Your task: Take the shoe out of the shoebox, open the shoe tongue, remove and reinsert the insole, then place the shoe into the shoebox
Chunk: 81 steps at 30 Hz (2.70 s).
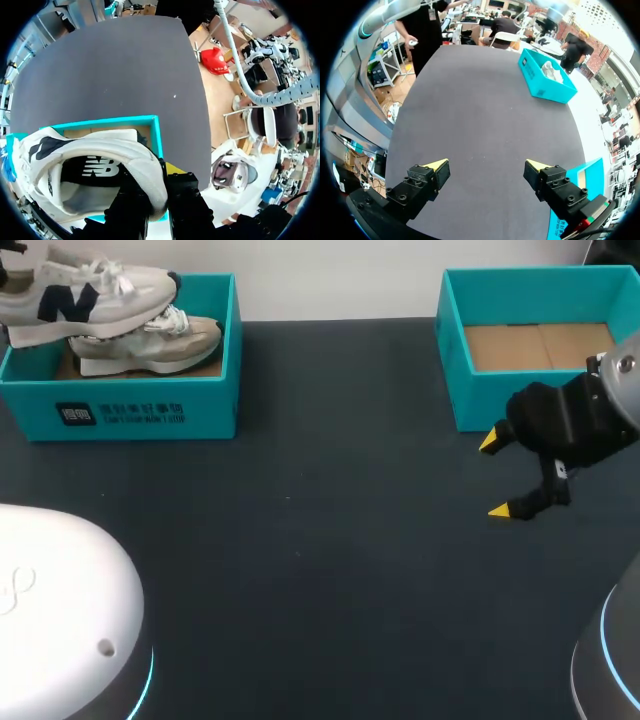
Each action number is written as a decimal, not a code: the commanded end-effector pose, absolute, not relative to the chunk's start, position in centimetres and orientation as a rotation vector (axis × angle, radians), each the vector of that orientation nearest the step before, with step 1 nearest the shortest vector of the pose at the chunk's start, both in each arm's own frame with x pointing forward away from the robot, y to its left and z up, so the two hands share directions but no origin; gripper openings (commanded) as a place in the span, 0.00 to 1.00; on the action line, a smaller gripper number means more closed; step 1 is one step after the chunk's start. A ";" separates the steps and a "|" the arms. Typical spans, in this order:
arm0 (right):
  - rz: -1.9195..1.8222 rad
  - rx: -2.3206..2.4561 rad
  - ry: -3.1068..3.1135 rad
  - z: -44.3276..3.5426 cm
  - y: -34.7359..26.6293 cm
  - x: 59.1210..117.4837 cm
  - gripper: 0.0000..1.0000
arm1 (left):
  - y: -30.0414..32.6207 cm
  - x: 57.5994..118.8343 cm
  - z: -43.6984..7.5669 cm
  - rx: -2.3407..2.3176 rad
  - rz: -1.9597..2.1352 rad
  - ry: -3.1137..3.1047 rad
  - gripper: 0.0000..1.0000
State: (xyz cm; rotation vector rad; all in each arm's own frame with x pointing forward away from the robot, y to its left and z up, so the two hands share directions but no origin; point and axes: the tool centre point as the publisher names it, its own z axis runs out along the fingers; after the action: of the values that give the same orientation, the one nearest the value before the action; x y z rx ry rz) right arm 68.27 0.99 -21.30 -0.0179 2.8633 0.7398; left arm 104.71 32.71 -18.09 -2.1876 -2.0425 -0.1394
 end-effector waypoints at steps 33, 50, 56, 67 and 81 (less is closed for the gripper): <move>0.737 -0.018 2.864 -21.4 1.1 68.3 1.00 | 14.4 82.5 -17.2 -2.060 -0.207 -2.114 0.00; 0.737 -0.018 2.864 -21.4 1.1 68.3 1.00 | 3.2 74.6 -19.2 -2.108 -0.151 -2.084 0.00; 0.737 -0.018 2.864 -21.4 1.1 68.3 1.00 | 0.0 72.3 -20.3 -2.136 -0.152 -2.035 0.00; 0.737 -0.018 2.864 -21.4 1.1 68.3 1.00 | -2.9 70.0 -23.3 -2.135 -0.227 -2.008 0.00; 0.737 -0.018 2.864 -21.4 1.1 68.3 1.00 | -4.8 71.6 -30.6 -2.035 -0.323 -1.992 0.00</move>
State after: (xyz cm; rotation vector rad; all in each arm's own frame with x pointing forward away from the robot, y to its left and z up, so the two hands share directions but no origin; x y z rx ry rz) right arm 68.26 1.00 -21.30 -0.0180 2.8633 0.7398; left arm 70.52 -2.95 -28.54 -2.0680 -2.0188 -0.3150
